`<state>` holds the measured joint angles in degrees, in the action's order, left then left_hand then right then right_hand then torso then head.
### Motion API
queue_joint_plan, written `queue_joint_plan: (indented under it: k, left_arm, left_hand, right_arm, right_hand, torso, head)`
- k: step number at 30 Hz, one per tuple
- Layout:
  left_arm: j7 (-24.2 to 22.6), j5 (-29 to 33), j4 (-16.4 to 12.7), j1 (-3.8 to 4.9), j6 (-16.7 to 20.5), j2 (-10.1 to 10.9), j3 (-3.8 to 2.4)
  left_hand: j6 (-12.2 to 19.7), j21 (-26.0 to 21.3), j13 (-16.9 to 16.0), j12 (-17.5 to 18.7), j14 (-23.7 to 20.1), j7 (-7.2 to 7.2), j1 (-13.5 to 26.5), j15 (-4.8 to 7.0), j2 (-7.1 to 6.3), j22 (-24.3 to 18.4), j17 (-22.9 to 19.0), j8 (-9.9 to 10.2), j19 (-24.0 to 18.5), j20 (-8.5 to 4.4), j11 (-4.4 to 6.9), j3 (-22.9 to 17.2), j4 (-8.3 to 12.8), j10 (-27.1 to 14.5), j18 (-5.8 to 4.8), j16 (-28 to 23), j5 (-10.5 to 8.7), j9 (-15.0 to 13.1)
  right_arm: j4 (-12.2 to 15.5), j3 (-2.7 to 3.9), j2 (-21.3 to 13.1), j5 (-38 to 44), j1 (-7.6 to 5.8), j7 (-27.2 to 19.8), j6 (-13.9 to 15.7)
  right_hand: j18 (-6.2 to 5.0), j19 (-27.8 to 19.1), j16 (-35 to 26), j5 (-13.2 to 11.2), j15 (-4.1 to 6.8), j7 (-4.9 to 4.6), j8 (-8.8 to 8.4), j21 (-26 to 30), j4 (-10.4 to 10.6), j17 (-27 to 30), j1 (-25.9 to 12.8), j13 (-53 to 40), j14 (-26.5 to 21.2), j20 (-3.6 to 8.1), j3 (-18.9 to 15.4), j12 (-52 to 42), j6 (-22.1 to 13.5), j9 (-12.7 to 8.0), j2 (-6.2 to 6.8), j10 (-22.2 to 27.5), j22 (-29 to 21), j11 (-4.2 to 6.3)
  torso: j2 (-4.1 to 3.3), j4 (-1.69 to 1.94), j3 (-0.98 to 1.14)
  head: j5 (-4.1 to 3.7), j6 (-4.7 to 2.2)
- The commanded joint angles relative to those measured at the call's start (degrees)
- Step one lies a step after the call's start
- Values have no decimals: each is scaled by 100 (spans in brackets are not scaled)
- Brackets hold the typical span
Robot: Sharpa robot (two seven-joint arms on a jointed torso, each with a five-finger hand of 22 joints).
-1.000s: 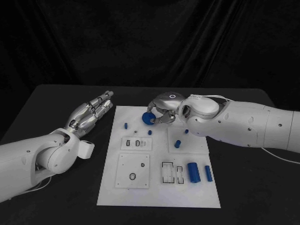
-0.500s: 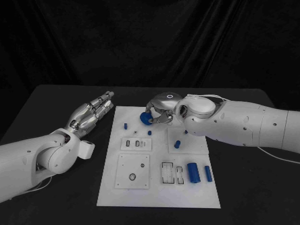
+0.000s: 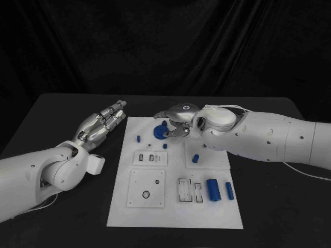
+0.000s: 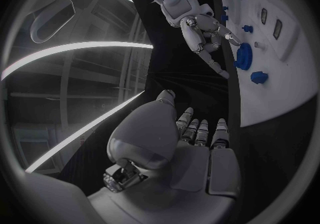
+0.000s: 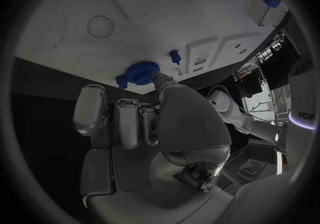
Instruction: Assemble the parts on the task board
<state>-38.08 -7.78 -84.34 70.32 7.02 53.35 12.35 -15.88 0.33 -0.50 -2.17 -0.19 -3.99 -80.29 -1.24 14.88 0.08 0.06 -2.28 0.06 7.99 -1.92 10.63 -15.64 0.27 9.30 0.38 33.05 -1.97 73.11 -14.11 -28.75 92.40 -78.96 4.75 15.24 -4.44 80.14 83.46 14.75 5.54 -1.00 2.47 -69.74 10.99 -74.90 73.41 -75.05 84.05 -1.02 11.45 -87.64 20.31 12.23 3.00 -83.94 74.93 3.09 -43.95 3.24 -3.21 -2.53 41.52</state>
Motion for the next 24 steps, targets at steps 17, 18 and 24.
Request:
queue_joint_plan:
  k: [17, 18, 24]
  left_arm:
    - [-33, -4, -19, 4, -71, 55, -5]
    - [-32, -4, -22, 4, -68, 66, -5]
    - [-24, -4, -37, 4, -58, 113, -5]
  left_hand:
    - [3, -33, -9, -29, 19, -44, -71, -50, 18, -8, -6, -39, -6, 52, -62, -44, 11, 4, 94, -38, 32, -9]
    - [-5, -33, -11, -36, 19, -52, -74, -55, 18, -8, -6, -41, -6, 59, -70, -49, 14, 6, 95, -38, 34, -10]
    - [-5, -33, -11, -36, 19, -52, -74, -55, 18, -8, -6, -41, -6, 59, -70, -49, 14, 6, 95, -38, 34, -10]
  right_arm:
    - [574, 4, -696, 22, -201, -13, 835]
    - [693, 4, -833, 22, -254, -2, 847]
    - [1355, 3, -1681, -236, -494, 106, 716]
  right_hand:
    - [29, 126, 59, -386, -5, -150, 422, -75, 168, -976, -162, -1312, 426, 4, -262, -73, 2054, 259, -199, -440, 806, -67]
    - [33, 141, 69, -388, -15, -163, 440, -95, 180, -985, -161, -1322, 431, -7, -279, -82, 2161, 254, -197, -450, 820, -80]
    - [37, 160, 69, -416, -25, -159, 486, -110, 188, -986, -126, -1348, 432, -23, -334, -106, 2439, 257, -139, -475, 844, -84]
  torso:
    - [1, -1, 2]
    - [-1, 0, 3]
    - [11, -15, 4]
  head:
    - [40, -30]
    - [43, -33]
    - [40, -26]
